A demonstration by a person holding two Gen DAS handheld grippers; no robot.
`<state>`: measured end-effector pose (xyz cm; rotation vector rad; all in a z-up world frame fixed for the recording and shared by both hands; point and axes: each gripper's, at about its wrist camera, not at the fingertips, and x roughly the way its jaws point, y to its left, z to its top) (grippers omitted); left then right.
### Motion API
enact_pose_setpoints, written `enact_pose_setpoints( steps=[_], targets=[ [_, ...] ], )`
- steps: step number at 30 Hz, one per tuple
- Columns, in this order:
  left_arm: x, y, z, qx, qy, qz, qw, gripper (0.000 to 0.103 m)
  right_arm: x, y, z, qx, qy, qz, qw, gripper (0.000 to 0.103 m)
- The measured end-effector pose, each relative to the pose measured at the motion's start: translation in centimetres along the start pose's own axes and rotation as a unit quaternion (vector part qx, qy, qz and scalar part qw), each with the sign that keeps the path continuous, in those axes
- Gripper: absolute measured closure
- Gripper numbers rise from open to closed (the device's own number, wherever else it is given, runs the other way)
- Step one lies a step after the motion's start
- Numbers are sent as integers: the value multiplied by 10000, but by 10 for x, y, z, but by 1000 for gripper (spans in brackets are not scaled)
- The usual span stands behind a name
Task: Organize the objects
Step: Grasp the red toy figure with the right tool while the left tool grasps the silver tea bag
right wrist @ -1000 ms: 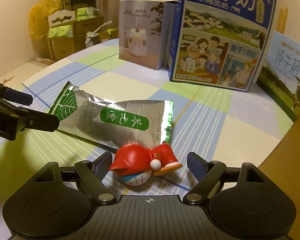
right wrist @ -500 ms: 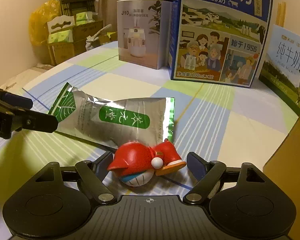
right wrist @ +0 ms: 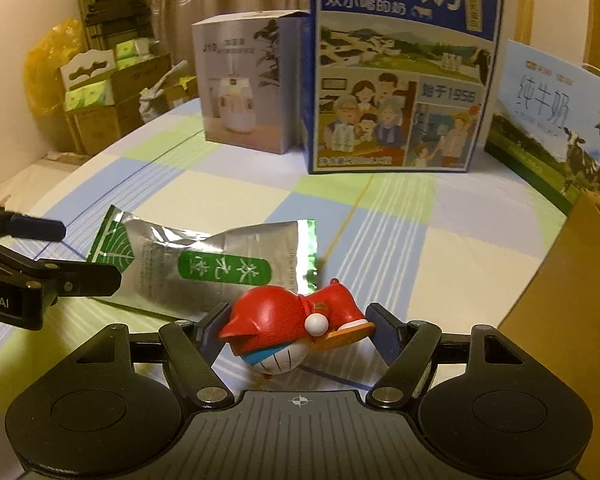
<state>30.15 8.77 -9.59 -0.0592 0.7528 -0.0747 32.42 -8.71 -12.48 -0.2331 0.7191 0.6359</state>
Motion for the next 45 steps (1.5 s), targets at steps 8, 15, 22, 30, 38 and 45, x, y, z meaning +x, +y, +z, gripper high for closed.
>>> enact_pose_setpoints(
  steps=[8, 15, 22, 30, 38, 45],
  targets=[
    [15, -9, 27, 1305, 133, -365, 9907, 1, -4, -13, 1, 301, 149, -95, 9994, 33],
    [52, -26, 44, 2340, 745, -684, 9670, 1, -1, -20, -2, 435, 294, -177, 9985, 33],
    [90, -39, 59, 2718, 1436, -1104, 9451, 2, 2, -21, -4, 427, 360, -166, 9983, 33],
    [109, -45, 69, 2601, 1981, -1550, 9323, 18, 4, -24, -4, 472, 410, -188, 9979, 33],
    [90, -41, 56, 2060, 2282, -1503, 9396, 45, -1, -24, -2, 525, 368, -115, 9979, 33],
    [52, -38, 25, 1367, 2375, -1408, 9514, 50, -8, -23, 2, 594, 335, -77, 9976, 33]
  ],
)
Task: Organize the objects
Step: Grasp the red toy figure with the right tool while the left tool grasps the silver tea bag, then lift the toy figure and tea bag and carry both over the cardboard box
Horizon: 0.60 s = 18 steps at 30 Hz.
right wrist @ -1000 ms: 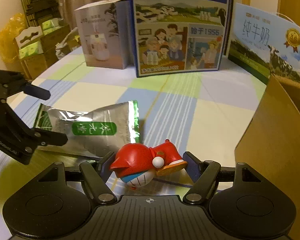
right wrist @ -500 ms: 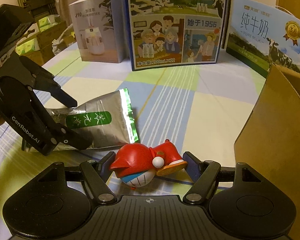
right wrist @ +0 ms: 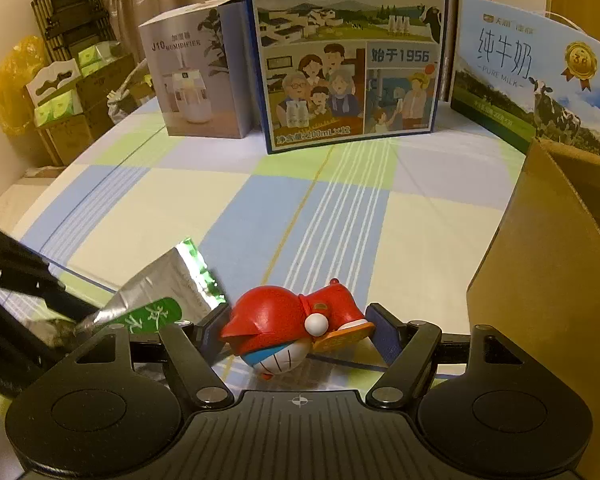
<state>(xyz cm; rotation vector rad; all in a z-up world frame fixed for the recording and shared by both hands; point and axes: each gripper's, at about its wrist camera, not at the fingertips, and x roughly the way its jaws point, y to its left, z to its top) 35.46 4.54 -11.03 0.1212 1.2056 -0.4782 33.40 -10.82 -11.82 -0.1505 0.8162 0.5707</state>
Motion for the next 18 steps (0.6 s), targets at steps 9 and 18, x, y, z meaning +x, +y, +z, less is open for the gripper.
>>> enact_pose_setpoints(
  steps=[9, 18],
  targets=[
    [8, -8, 3, 74, 117, 242, 9996, 36, -12, -1, -2, 62, 155, -83, 9998, 33],
    [2, -27, -16, 139, 108, 530, 9984, 55, -33, 5, -10, 29, 141, -45, 9999, 33]
  ],
)
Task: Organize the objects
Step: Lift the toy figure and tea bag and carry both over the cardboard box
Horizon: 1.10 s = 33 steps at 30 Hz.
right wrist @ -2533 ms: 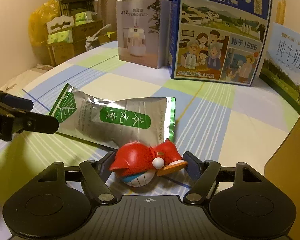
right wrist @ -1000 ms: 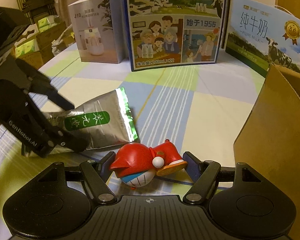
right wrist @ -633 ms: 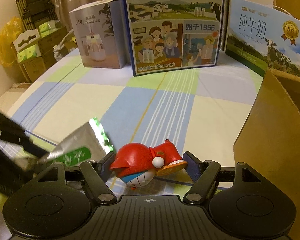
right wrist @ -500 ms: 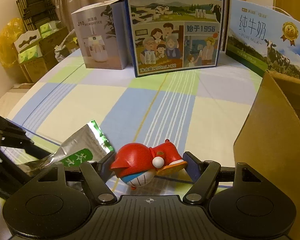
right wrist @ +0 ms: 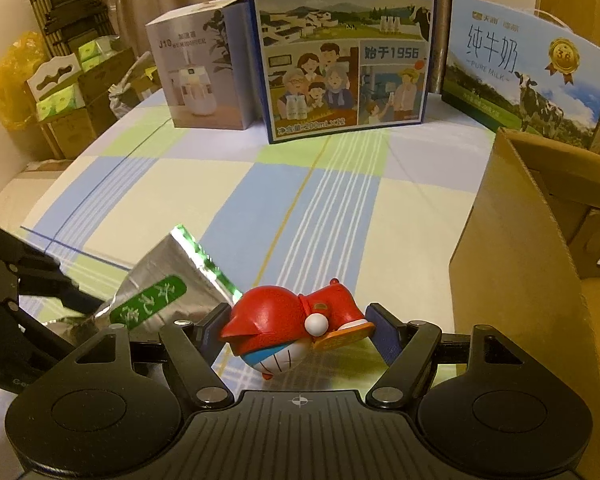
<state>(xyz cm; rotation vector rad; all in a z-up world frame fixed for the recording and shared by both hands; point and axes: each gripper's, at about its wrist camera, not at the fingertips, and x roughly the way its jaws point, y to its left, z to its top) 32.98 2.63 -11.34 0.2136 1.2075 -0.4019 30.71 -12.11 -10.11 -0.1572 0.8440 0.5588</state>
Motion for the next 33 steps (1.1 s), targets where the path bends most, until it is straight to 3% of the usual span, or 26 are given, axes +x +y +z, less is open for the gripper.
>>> enact_pose_setpoints(
  steps=[5, 10, 17, 20, 22, 24, 33],
  targets=[
    [-13, -2, -19, -482, 56, -171, 9987, 62, -18, 6, -7, 23, -64, 66, 10000, 33],
    [-23, -11, -43, -644, 51, -116, 9978, 61, -36, 17, -18, 150, -83, 288, 9994, 33],
    [-19, -21, -42, -407, 215, 74, 9989, 38, -41, 21, -27, 176, -36, 273, 9995, 33],
    [-17, -24, -39, -250, 249, 196, 9992, 37, -39, 19, -31, 193, 25, 225, 9996, 33],
    [-16, -24, -39, -256, 257, 219, 9991, 42, -40, 18, -34, 196, 39, 196, 9996, 33],
    [-19, -23, -41, -328, 193, 161, 9991, 56, -41, 19, -37, 217, 54, 162, 9996, 33],
    [-42, -25, -74, -1170, -100, 103, 9930, 64, -62, 32, -59, 255, 26, 95, 9996, 33]
  ],
)
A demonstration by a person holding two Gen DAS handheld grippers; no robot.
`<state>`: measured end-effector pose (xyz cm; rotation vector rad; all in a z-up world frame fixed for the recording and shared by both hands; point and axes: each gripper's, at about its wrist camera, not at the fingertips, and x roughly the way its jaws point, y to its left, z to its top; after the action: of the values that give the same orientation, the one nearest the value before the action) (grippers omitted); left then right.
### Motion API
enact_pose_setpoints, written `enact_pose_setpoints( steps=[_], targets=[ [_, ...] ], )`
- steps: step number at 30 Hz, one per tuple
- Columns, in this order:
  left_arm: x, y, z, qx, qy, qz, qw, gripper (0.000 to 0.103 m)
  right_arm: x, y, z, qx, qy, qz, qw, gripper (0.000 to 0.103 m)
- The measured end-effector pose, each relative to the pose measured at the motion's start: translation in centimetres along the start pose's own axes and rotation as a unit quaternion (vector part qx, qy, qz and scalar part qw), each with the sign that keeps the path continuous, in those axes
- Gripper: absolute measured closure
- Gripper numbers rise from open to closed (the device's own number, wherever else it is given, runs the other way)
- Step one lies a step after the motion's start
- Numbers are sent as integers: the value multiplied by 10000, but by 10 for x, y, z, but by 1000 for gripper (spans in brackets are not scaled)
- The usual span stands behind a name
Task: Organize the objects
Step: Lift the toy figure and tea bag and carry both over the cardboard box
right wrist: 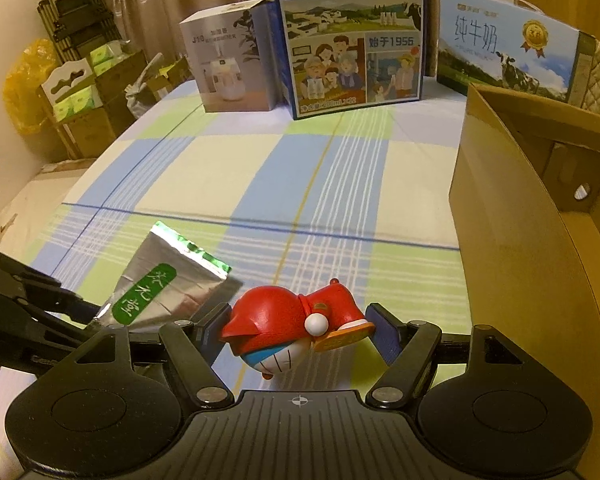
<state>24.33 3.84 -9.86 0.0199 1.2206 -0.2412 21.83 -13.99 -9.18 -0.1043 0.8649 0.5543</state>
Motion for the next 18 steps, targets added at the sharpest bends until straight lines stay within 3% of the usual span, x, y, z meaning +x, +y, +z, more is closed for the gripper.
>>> enact_pose_setpoints(
  steps=[6, 18],
  targets=[
    [-29, -6, -22, -492, -247, -125, 9984, 64, -29, 12, -21, 27, -92, 24, 10000, 33],
    [-88, -44, -62, -993, -743, -425, 9914, 64, -94, 21, -55, 35, -257, -106, 9996, 33]
  ],
)
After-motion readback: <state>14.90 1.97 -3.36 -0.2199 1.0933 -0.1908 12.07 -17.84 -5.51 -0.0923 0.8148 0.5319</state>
